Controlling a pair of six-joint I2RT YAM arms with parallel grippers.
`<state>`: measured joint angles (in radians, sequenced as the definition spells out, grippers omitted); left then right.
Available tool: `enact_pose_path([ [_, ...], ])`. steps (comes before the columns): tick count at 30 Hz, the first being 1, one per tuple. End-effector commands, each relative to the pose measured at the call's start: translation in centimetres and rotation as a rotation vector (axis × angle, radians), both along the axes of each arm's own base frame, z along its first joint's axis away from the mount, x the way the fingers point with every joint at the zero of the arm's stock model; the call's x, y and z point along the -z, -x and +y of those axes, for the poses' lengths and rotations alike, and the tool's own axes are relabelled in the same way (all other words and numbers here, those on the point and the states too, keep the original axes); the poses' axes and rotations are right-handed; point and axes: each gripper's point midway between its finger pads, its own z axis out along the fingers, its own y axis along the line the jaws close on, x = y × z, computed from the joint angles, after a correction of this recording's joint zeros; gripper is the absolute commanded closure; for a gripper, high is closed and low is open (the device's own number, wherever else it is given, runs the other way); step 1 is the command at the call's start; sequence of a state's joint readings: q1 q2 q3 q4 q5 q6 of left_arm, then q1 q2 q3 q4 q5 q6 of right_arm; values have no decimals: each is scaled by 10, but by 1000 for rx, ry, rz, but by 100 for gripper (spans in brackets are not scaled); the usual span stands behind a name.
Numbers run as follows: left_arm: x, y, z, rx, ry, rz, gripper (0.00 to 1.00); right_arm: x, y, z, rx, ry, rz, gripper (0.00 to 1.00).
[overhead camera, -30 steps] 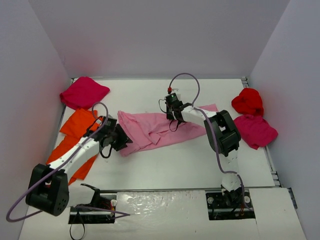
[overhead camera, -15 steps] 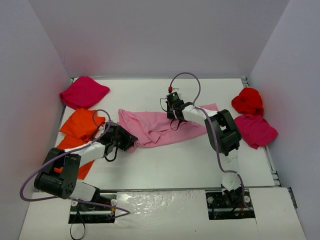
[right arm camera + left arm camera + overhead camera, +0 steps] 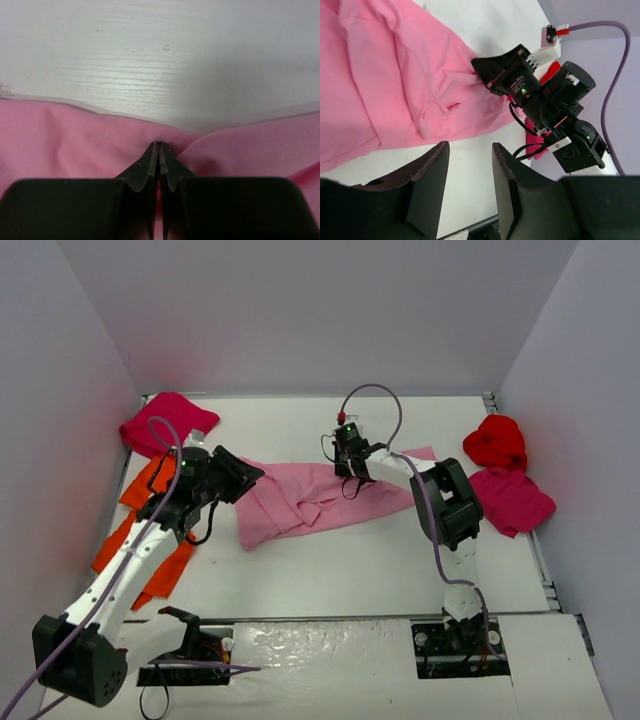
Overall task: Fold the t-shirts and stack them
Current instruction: Fold the tshirt
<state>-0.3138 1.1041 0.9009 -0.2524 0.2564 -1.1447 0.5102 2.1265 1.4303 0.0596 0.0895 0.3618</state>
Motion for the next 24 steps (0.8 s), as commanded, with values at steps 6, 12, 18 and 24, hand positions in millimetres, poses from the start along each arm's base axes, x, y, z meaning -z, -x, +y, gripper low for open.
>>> enact_pose_path([
  [6,56,-19,5,-82,109,17,63,58,42,-37,5,133,197,100],
  [12,100,-24,5,-118,126,85,63,60,44,-38,4,132,204,100],
  [18,111,-31,8,-112,59,95,63,65,46,-37,-2,128,215,100],
  [24,112,-50,1,-70,61,99,63,68,47,-38,-2,132,223,100],
])
